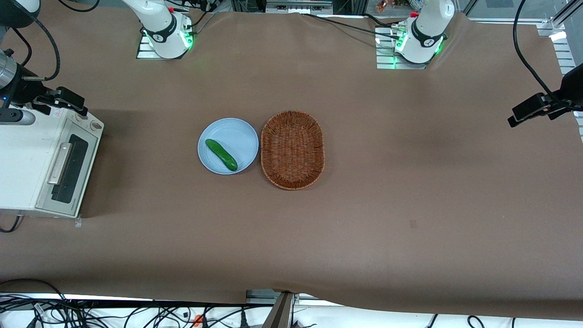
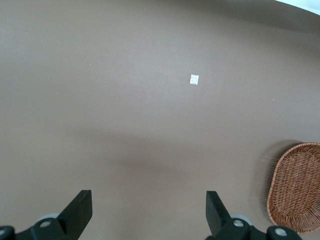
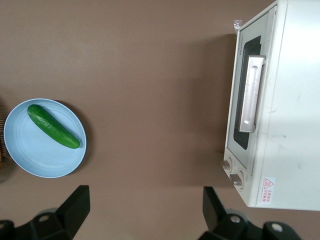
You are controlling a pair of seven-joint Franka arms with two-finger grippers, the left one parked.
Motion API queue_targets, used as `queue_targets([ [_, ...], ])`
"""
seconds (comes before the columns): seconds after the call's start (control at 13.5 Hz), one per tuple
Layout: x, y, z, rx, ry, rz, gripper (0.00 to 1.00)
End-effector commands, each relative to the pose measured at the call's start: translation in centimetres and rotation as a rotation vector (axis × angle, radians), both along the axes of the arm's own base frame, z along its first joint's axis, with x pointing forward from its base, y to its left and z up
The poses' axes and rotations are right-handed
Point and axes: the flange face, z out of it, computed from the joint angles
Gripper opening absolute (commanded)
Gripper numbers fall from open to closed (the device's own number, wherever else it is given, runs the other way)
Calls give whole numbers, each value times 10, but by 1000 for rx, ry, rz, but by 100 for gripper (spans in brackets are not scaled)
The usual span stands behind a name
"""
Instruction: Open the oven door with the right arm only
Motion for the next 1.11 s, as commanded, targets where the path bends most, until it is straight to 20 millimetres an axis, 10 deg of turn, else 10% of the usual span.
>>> queue_targets([
  [0.0,3,4,4,-9,6,15,100],
  [1.03,13,3,-11,-4,23,17,100],
])
